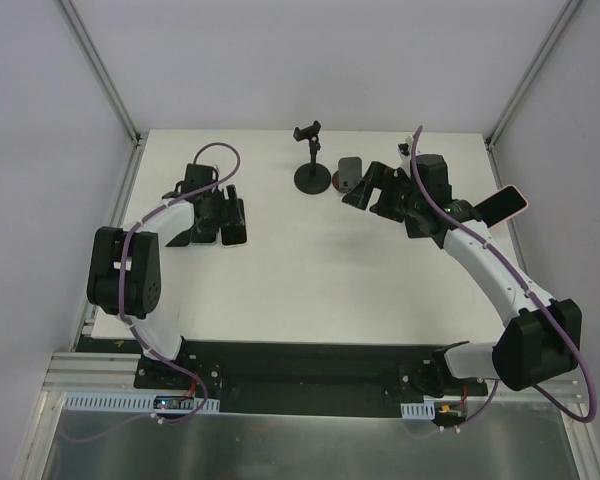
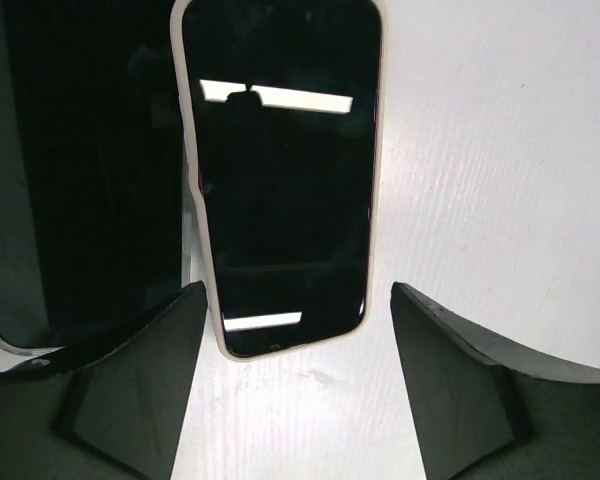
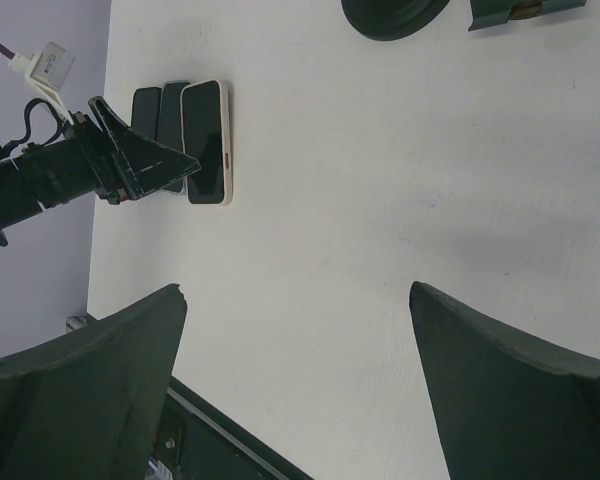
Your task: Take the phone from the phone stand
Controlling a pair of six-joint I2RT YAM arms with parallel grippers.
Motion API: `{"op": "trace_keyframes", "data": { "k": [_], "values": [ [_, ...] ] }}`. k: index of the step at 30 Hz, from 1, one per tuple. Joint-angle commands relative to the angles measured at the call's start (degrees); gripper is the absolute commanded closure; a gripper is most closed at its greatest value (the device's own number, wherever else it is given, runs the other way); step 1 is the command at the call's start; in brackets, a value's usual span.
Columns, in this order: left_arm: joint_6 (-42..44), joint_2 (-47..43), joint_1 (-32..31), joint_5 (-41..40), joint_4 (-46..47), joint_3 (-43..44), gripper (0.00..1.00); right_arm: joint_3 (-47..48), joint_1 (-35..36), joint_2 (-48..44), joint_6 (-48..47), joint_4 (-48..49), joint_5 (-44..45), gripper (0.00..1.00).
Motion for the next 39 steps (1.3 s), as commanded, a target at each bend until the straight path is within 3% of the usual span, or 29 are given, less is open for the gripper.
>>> {"op": "trace_keyframes", "data": {
  "k": [1, 11, 22, 39],
  "values": [
    [2.2, -0.5, 0.1, -1.3, -0.6, 3.2, 0.24, 2.6, -0.4, -0.3, -1.0, 0.5, -0.8, 0.04],
    [3.9, 4.8, 0.1, -4.0, -1.3, 10.8, 0.06, 3.4, -0.4, 0.0, -1.6, -0.3, -0.9, 0.04],
    [5.0, 13.8, 0.1, -5.8, -4.1, 19.2, 0.03, 2.6, -1.1, -1.6, -2.5, -1.4, 0.2, 0.04],
    [8.3, 16.4, -1.8, -0.3, -4.1, 23.6, 0.03, 2.9, -1.4, -1.0, -2.0, -1.6, 0.1, 0.04]
  ]
}}
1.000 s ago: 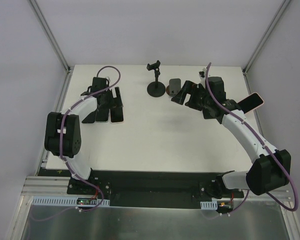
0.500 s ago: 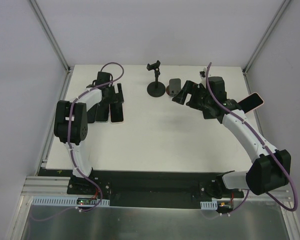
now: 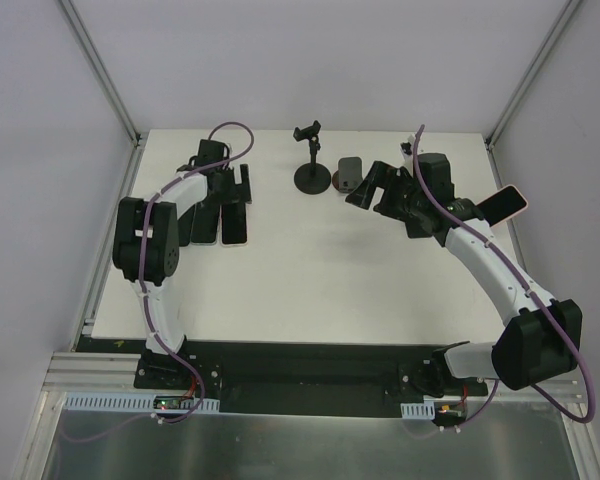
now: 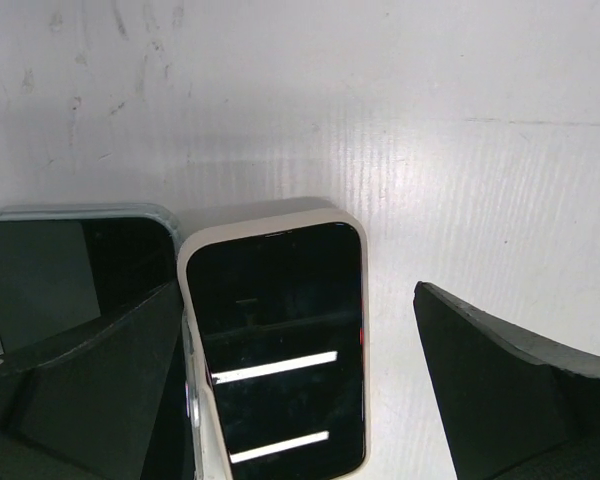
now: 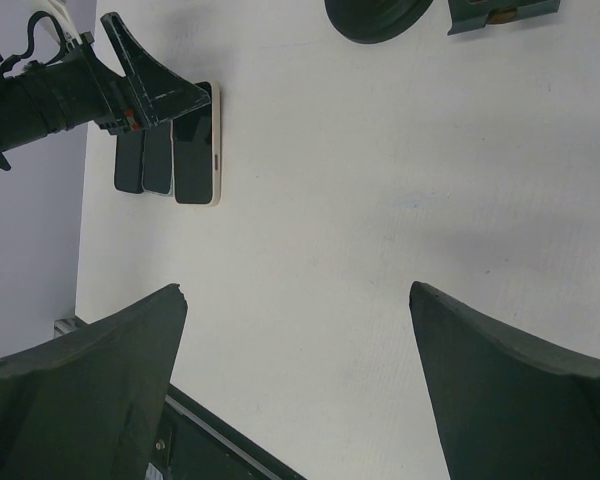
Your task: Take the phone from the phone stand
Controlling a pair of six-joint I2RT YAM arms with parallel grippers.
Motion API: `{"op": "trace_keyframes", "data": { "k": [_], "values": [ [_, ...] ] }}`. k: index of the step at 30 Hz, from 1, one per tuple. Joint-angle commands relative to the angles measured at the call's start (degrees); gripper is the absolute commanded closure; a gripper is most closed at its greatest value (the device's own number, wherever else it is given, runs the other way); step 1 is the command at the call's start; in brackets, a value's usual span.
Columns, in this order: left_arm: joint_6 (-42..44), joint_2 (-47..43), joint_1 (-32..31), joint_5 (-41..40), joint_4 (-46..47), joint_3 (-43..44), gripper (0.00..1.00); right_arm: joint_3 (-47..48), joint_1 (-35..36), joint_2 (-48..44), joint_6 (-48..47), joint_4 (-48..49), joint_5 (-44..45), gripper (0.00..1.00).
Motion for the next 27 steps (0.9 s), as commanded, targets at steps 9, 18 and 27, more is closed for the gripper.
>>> {"op": "trace_keyframes", "data": {
  "k": [9, 18, 27],
  "values": [
    [2.1, -0.3, -2.5, 2.7, -1.0, 3.9, 0.03, 2.2, -0.5, -1.3, -0.6, -0.1, 0.1, 0.04],
    [-0.9, -7.0, -10.3, 2.4, -3.0, -1.4, 0.02, 1.6, -0.8, -2.0, -0.9, -0.3, 0.5, 0.04],
    [-4.4, -7.4, -16.4, 5.2, -4.7, -7.9, 0.02, 1.3, -1.2, -1.9, -1.3, -0.3, 0.7, 0.04]
  ]
}}
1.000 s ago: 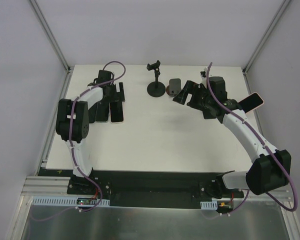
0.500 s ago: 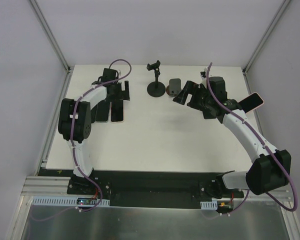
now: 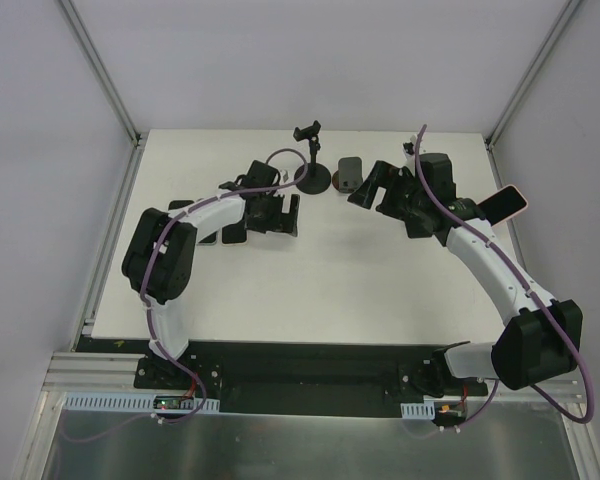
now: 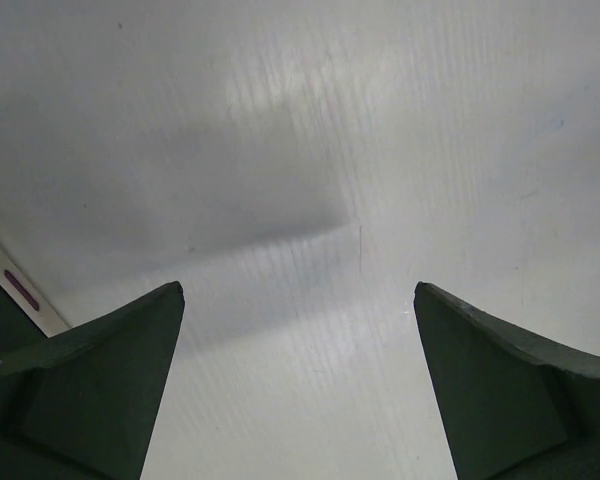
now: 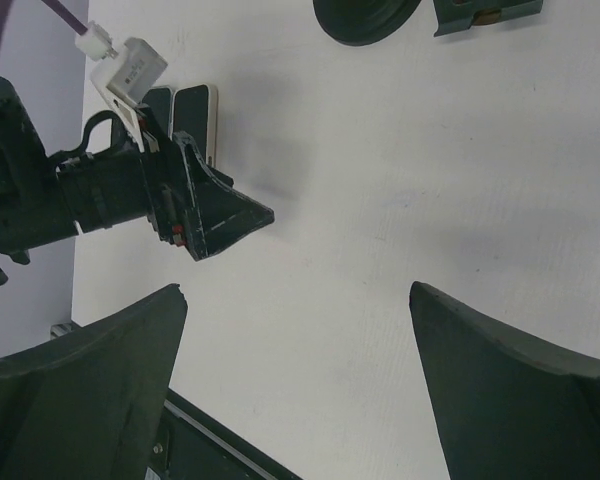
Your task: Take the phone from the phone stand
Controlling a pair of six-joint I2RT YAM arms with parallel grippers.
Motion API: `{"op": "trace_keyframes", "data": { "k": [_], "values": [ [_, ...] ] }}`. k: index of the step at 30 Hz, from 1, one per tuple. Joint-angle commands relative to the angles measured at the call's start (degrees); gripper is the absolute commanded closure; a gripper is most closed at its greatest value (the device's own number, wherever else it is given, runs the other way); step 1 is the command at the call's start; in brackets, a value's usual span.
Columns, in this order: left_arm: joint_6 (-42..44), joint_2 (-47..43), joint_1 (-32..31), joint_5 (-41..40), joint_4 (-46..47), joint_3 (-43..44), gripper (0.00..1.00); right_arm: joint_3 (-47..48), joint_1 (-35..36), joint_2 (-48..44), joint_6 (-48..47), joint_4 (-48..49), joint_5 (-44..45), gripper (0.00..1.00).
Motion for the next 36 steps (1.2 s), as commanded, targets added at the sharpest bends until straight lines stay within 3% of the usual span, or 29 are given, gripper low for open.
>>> {"op": "trace_keyframes", "data": {
  "k": [1, 25, 31, 36],
  "values": [
    [-2.1, -1.5, 0.4, 0.7, -2.4, -2.5, 0.02, 1.4, -0.5, -1.8, -1.1, 0.2, 0.5, 0.04],
    [0.0, -3.7, 3.4, -7.9, -6.8, -4.8, 0.02, -0.9, -2.8, -5.1, -4.3, -1.4, 3.8, 0.04],
    [-0.3, -8.4, 3.5, -5.6, -7.3, -4.9, 0.02, -0.1, -5.1, -5.5, -8.9, -3.1, 6.7, 0.04],
    [-0.8, -17.8, 3.4, -4.6, -7.1, -5.0, 0.02, 0.6, -9.2, -4.2, -12.0, -4.9, 9.9, 0.04]
  ]
}}
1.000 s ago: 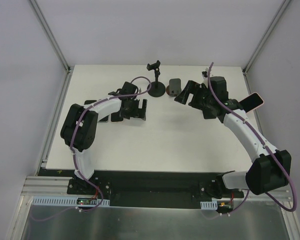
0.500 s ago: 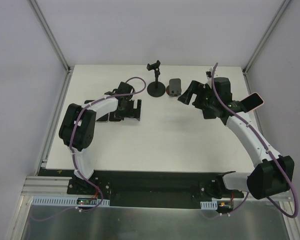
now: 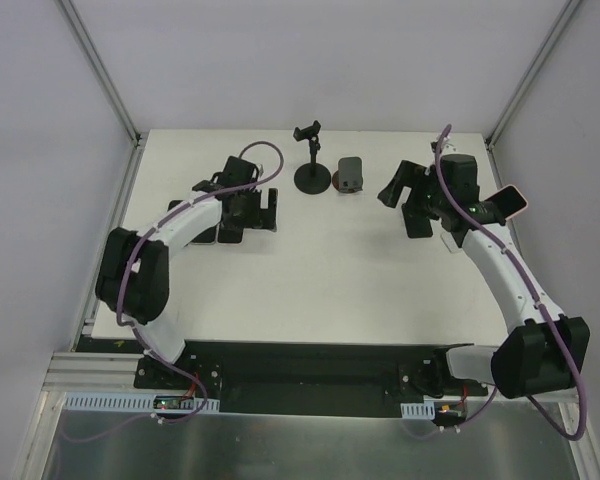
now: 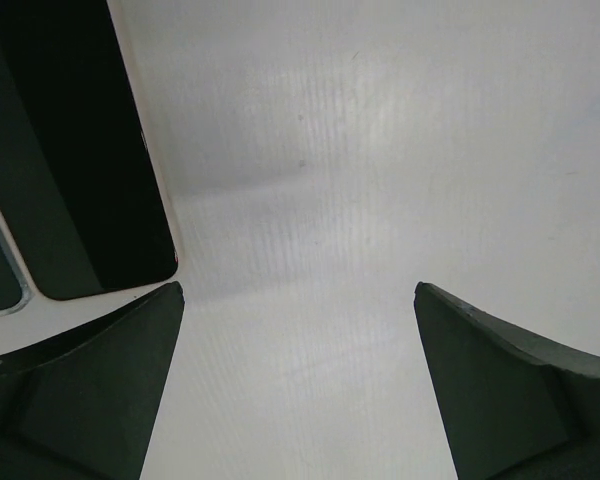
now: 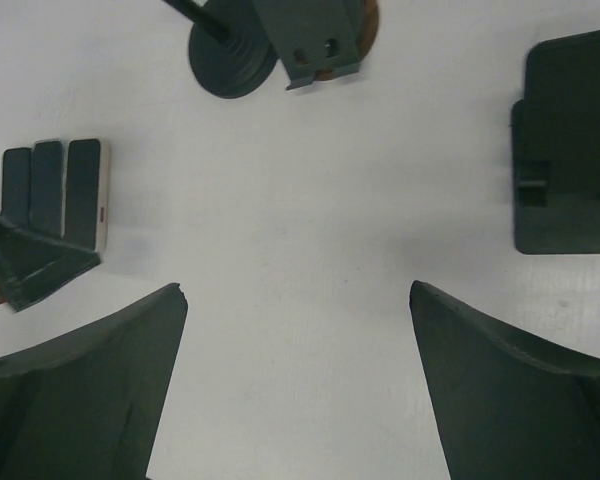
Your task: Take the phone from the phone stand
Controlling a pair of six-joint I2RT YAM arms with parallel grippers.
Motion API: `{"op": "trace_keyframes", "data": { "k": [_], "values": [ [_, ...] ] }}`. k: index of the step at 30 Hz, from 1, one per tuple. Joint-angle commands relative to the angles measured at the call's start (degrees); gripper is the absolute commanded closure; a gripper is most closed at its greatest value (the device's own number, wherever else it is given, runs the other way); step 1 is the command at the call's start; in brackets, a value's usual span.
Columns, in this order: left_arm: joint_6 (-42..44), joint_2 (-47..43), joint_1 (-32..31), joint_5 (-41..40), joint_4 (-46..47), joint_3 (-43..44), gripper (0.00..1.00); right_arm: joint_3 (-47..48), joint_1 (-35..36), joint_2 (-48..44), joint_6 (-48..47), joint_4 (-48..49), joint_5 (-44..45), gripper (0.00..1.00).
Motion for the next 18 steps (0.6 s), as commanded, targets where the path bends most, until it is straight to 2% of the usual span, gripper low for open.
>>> {"op": "trace_keyframes", "data": {
  "k": [1, 8, 14, 18],
  "values": [
    [0.2, -11.2, 0.2, 0.0, 0.0, -0.1, 0.02, 1.4, -3.4, 0.0, -4.8, -2.0, 4.6, 0.04],
    [4.5, -31.9, 0.2, -2.5, 6.6, -11.0, 0.01, 3.9, -7.3, 6.4, -12.9, -0.8, 10.8, 0.04],
    [7.6, -48.0, 0.4, -9.5, 8.2, -24.3, 0.01, 10.0, -10.1, 16.1, -21.1, -0.1, 8.8, 0.04],
    [8.8, -54.3, 0.5, -14.8, 8.7, -29.2, 0.01, 13.2, -11.0, 22.0, -23.3, 0.3, 8.8, 0.04]
  ]
}}
